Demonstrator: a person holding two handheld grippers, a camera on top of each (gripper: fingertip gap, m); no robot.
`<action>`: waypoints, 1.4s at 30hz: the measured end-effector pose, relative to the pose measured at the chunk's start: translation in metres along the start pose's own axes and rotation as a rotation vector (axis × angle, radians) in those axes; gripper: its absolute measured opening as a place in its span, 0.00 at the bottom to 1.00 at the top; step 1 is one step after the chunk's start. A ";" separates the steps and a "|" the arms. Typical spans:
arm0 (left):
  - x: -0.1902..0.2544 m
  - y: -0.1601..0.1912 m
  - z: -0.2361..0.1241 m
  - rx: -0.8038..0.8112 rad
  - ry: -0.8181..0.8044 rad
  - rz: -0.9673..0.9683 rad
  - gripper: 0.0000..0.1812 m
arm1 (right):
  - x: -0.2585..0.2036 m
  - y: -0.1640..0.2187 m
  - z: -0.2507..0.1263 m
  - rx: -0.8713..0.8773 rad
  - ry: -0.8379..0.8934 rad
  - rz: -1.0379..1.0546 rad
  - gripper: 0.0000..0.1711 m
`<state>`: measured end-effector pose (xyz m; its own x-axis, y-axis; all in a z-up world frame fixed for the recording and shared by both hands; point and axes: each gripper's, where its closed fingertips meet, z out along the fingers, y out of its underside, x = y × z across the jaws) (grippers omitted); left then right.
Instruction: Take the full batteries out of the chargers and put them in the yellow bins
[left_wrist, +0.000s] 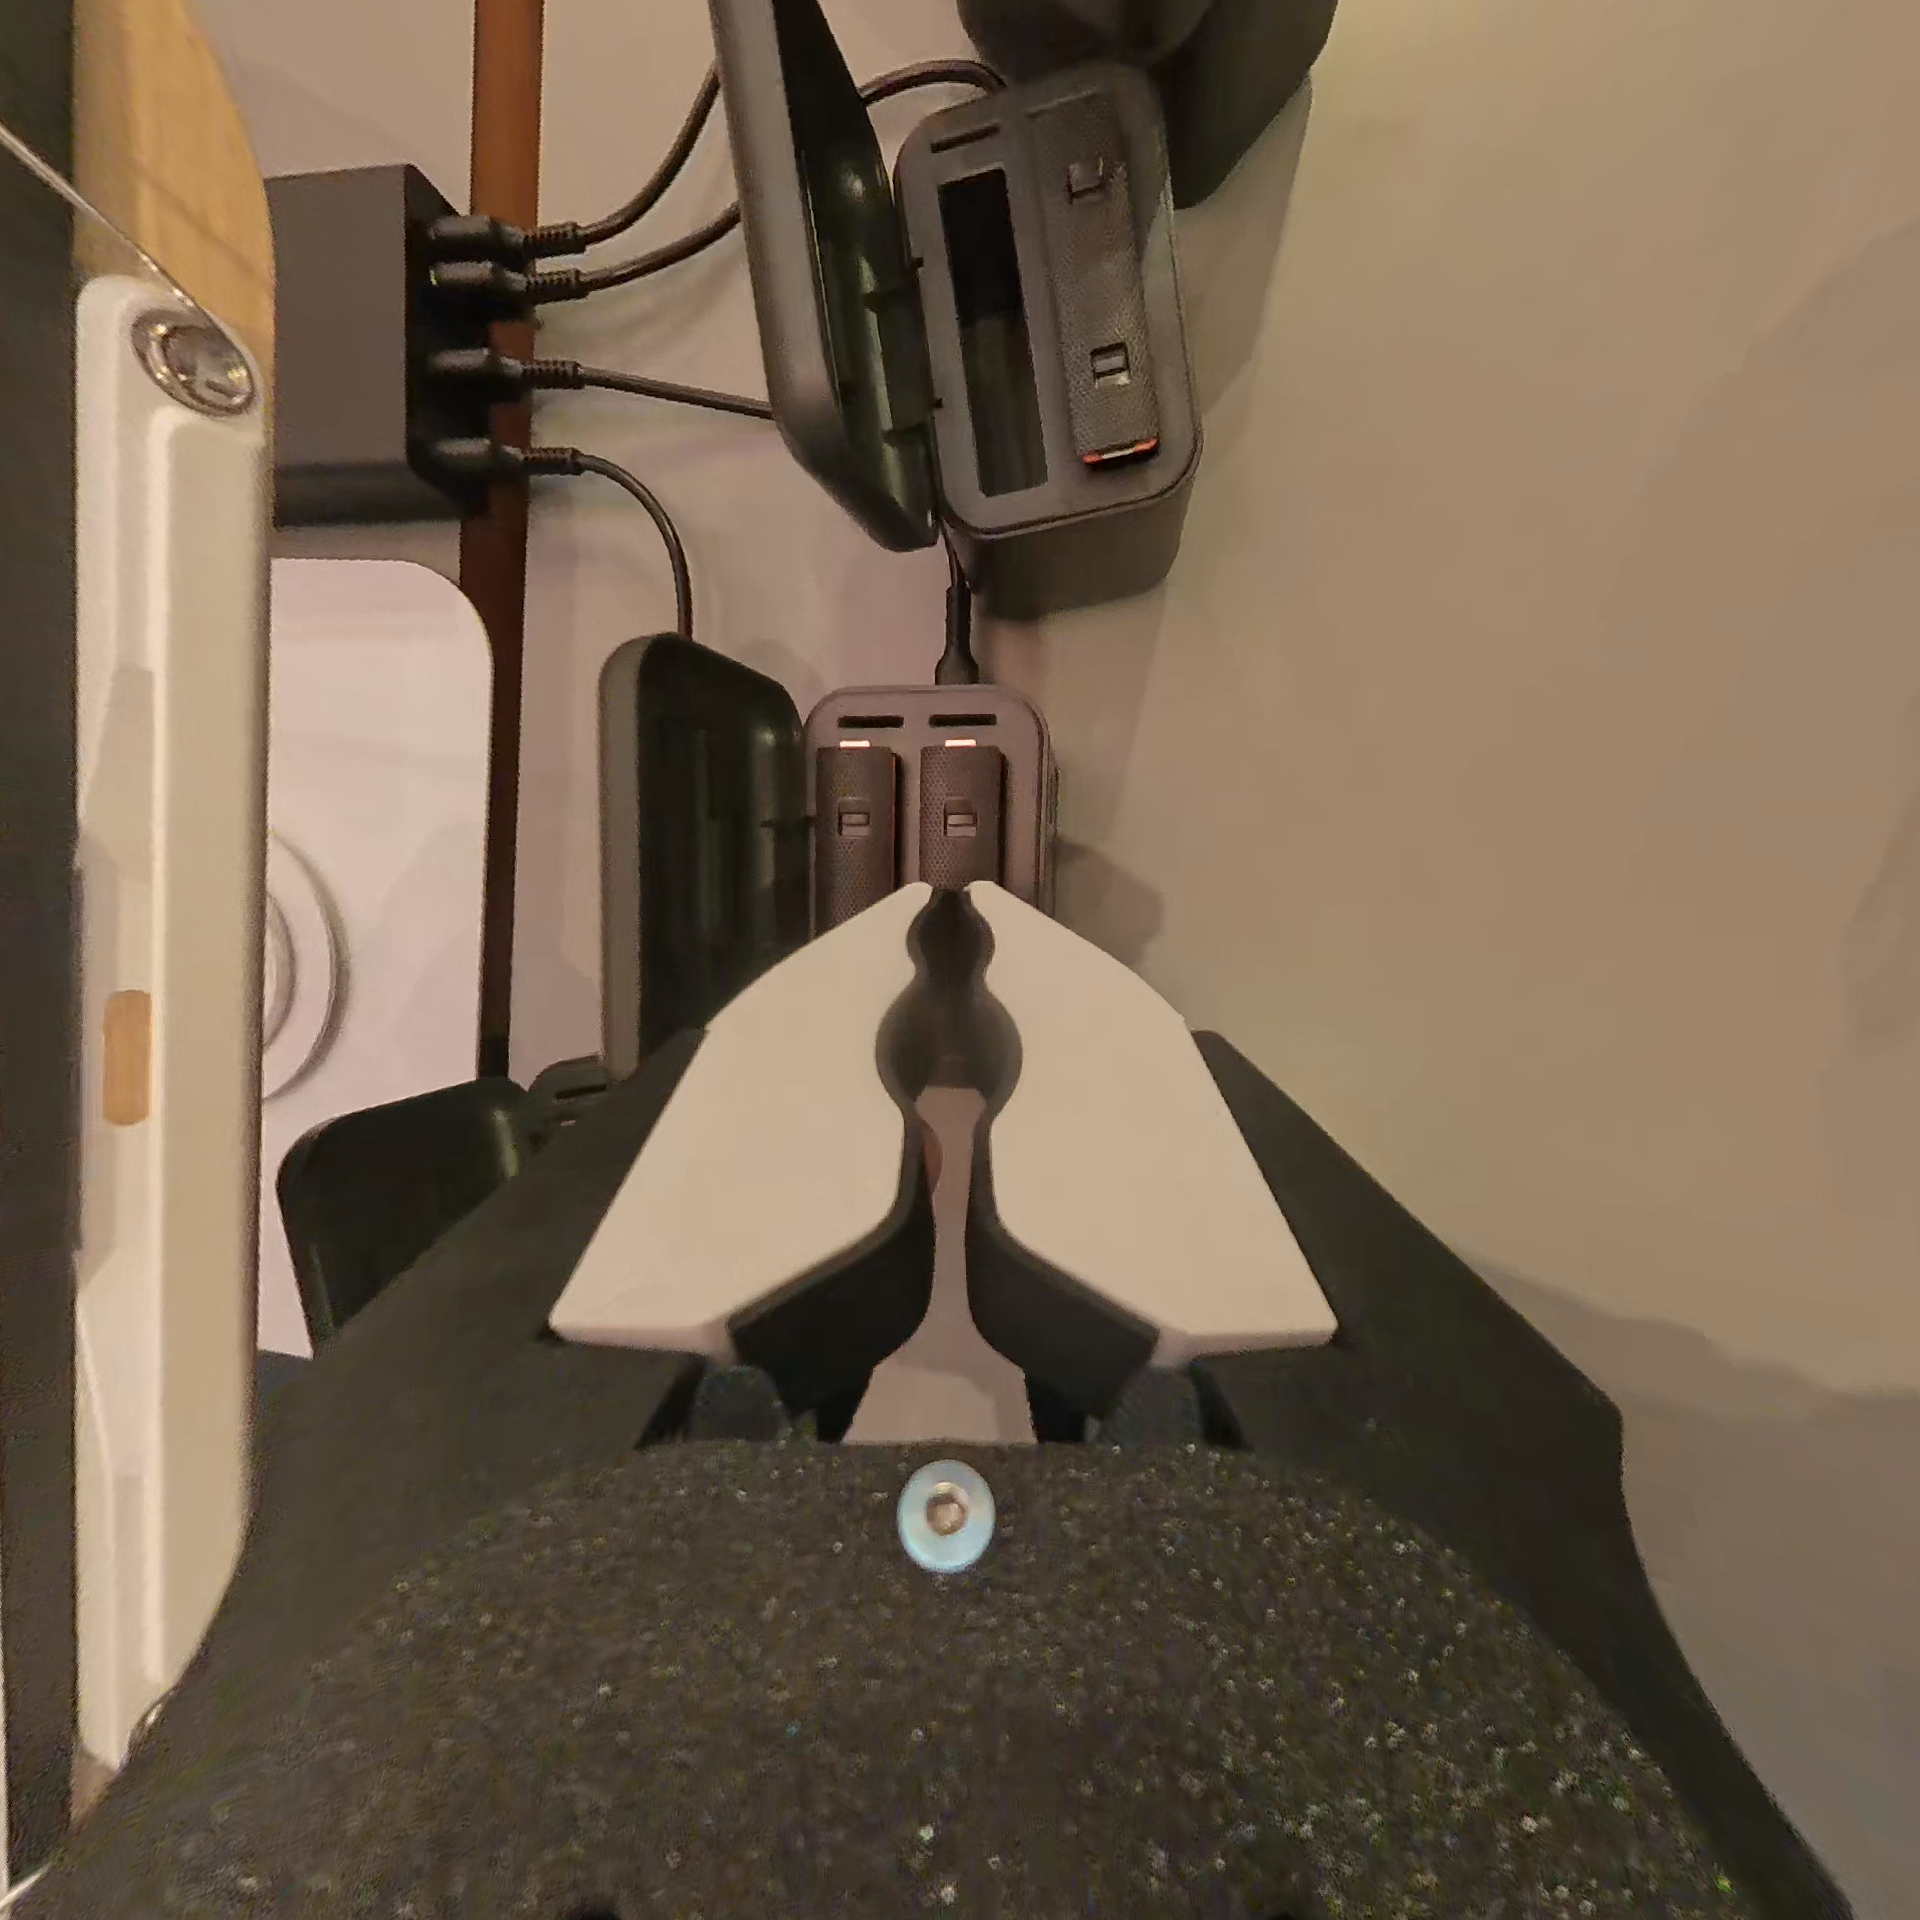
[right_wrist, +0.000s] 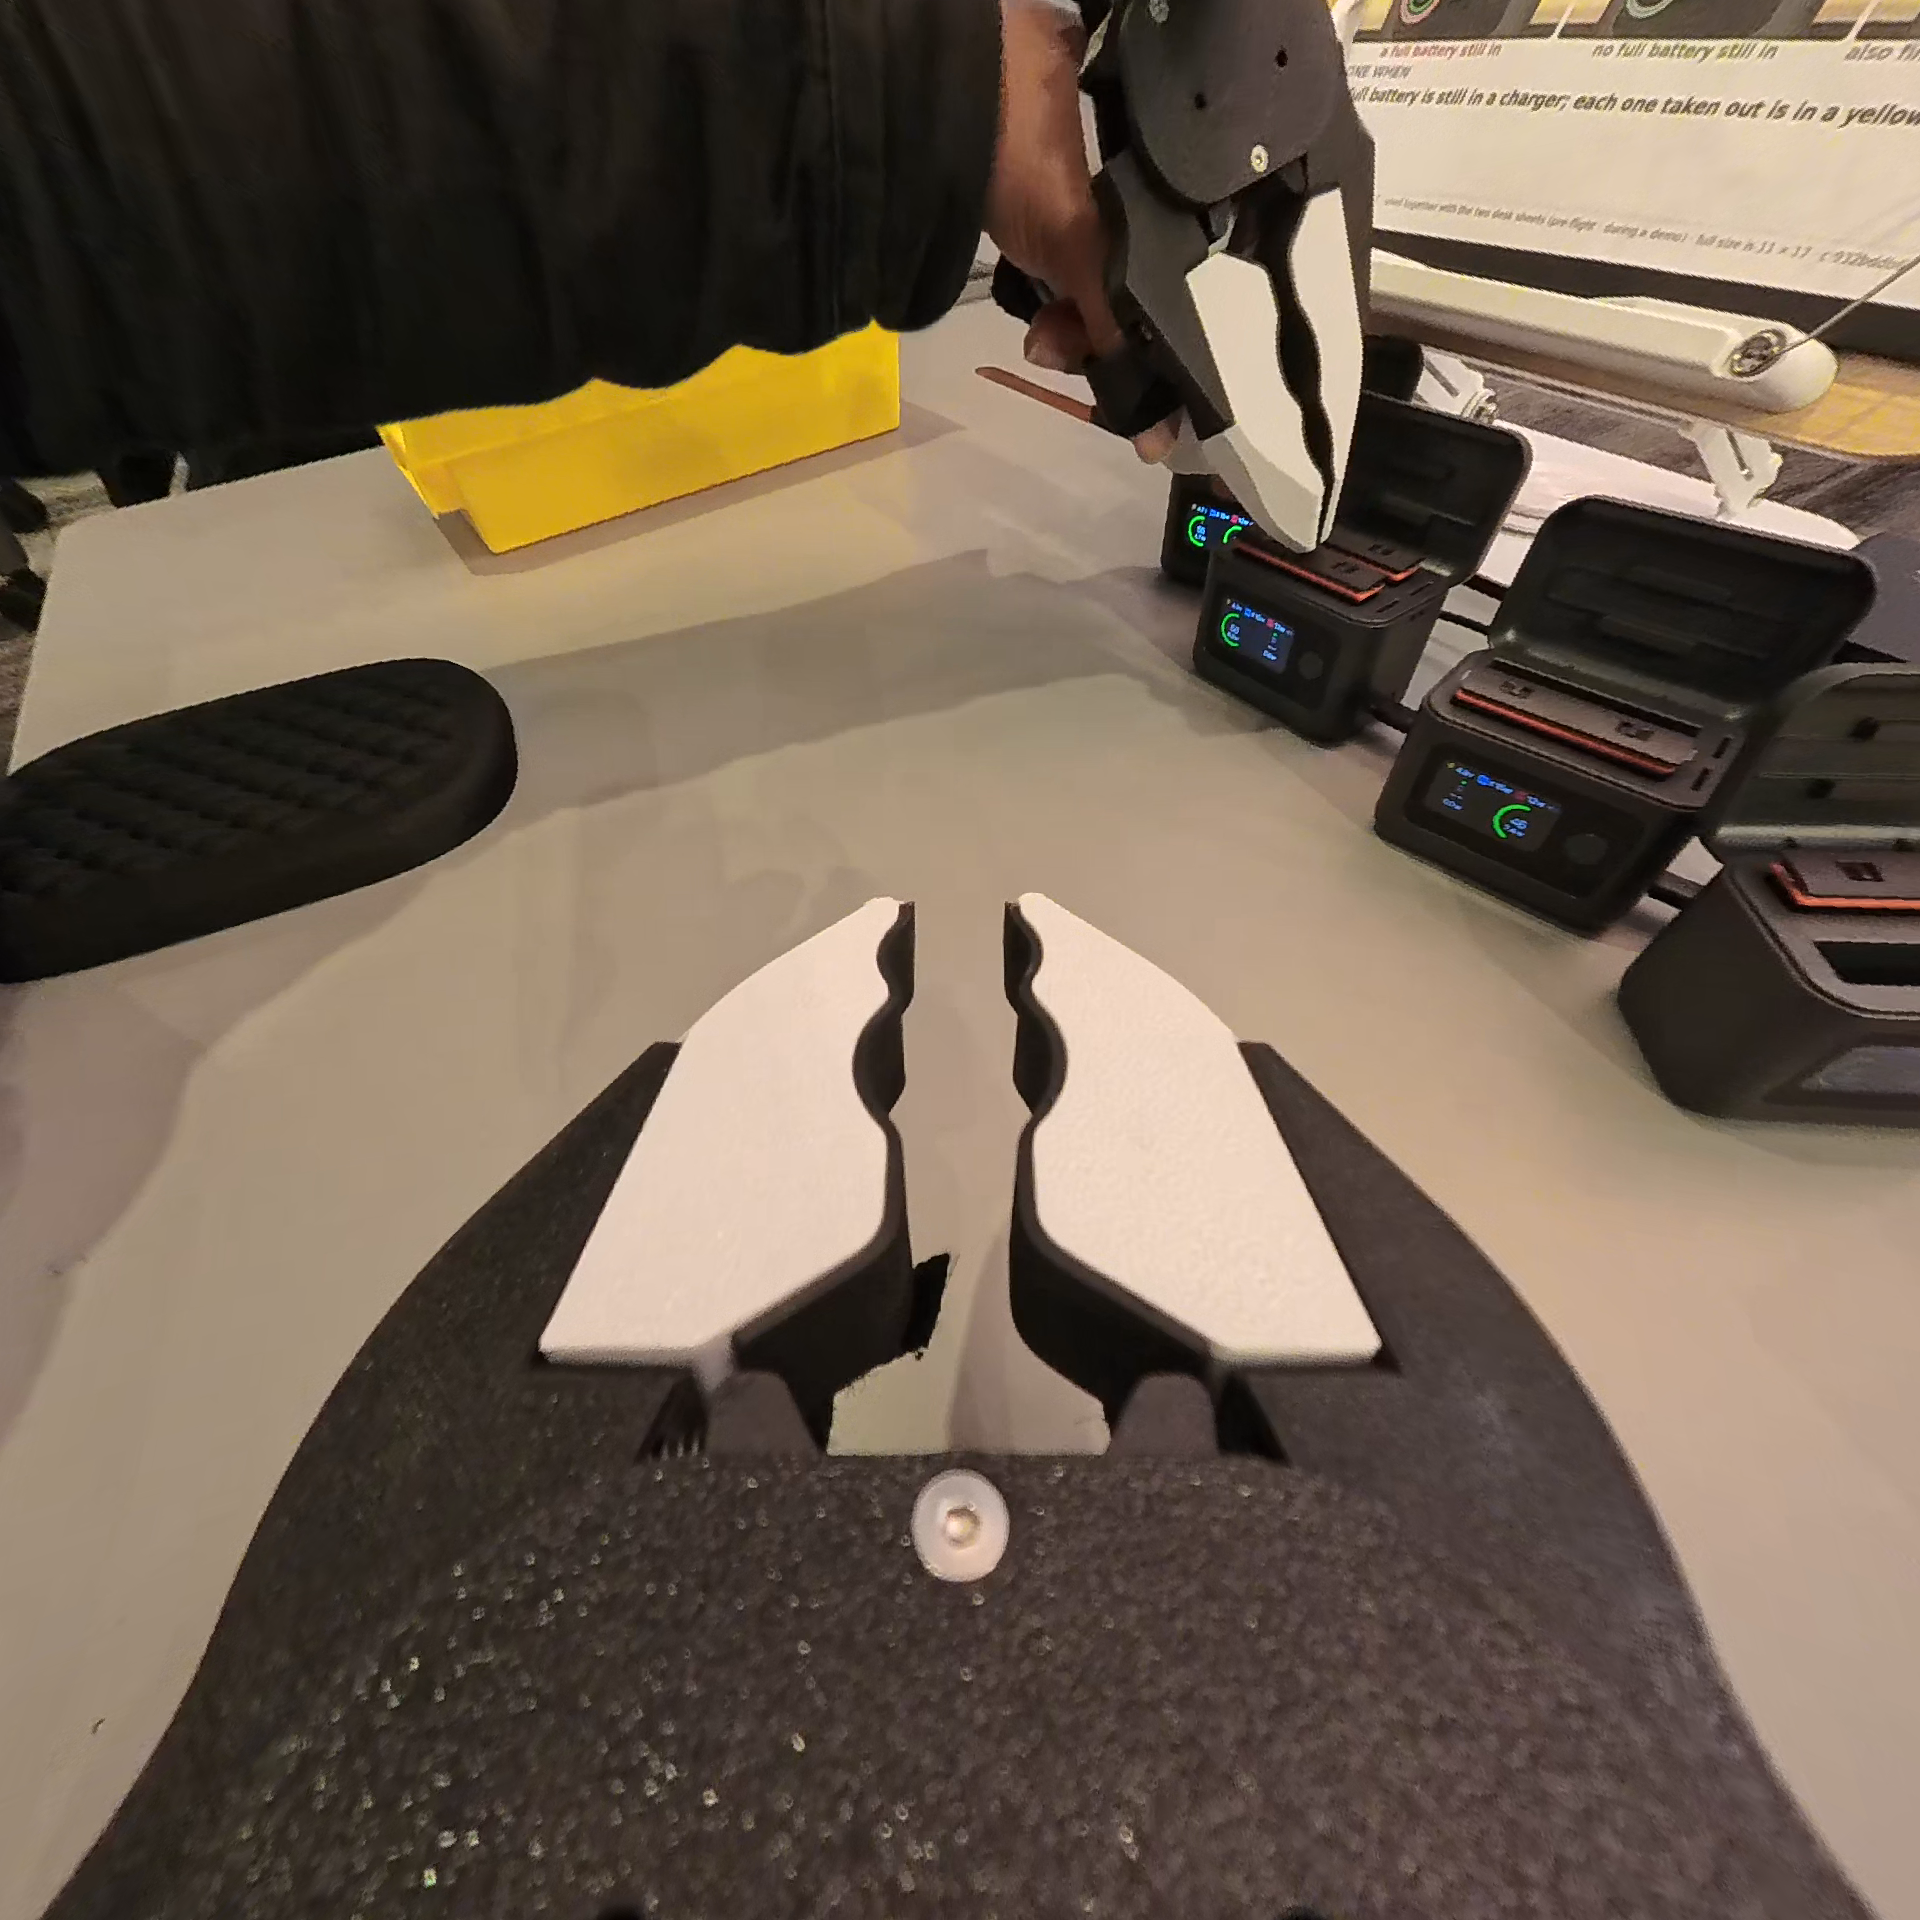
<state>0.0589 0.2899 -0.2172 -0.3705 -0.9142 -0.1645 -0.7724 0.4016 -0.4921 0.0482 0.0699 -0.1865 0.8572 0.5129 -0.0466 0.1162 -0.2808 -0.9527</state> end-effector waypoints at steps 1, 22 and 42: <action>0.000 0.000 0.000 -0.012 0.005 0.001 0.01 | 0.000 0.000 0.000 -0.001 -0.002 0.001 0.09; 0.000 0.000 0.000 -0.352 0.048 -0.009 0.00 | 0.001 -0.002 -0.002 0.004 0.001 -0.003 0.09; -0.005 0.000 0.002 -0.491 -0.029 0.086 0.00 | 0.000 -0.002 -0.002 0.002 -0.012 0.003 0.09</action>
<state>0.0616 0.2940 -0.2185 -0.4341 -0.8750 -0.2143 -0.8941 0.4475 -0.0162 0.0485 0.0689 -0.1842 0.8513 0.5219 -0.0536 0.1123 -0.2811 -0.9531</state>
